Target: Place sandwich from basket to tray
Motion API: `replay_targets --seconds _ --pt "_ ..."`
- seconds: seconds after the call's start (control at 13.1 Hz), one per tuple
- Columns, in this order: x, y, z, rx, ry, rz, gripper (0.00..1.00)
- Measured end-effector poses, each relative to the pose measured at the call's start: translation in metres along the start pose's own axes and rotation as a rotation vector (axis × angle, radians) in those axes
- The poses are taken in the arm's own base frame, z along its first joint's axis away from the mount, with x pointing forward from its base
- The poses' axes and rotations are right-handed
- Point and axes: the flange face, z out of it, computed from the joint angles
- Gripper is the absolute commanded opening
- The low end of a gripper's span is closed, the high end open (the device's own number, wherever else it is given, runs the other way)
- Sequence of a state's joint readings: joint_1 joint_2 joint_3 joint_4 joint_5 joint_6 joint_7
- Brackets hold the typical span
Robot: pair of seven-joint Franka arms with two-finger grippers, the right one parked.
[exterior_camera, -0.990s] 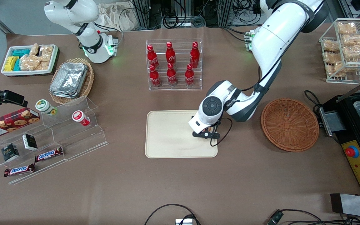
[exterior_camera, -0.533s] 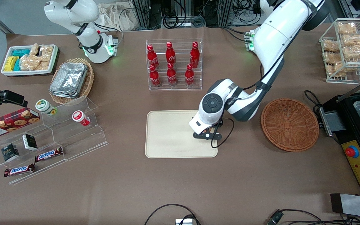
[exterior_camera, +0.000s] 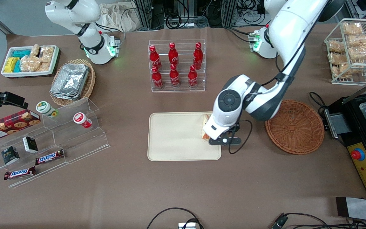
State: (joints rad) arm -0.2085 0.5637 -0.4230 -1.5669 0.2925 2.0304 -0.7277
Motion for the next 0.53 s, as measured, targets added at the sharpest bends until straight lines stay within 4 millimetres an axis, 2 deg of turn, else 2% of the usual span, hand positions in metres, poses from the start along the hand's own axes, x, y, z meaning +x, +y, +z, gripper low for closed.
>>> replay_targets --seconds 0.08,0.23,0.3,0.53 --pt "0.007 -0.013 -0.012 0.003 0.009 -0.022 0.86" --pt "0.022 -0.036 -0.033 0.006 0.023 -0.064 0.88" --pt "0.027 -0.044 -0.042 0.013 0.02 -0.08 0.94" --pt "0.04 -0.064 -0.058 0.019 0.02 -0.118 1.0"
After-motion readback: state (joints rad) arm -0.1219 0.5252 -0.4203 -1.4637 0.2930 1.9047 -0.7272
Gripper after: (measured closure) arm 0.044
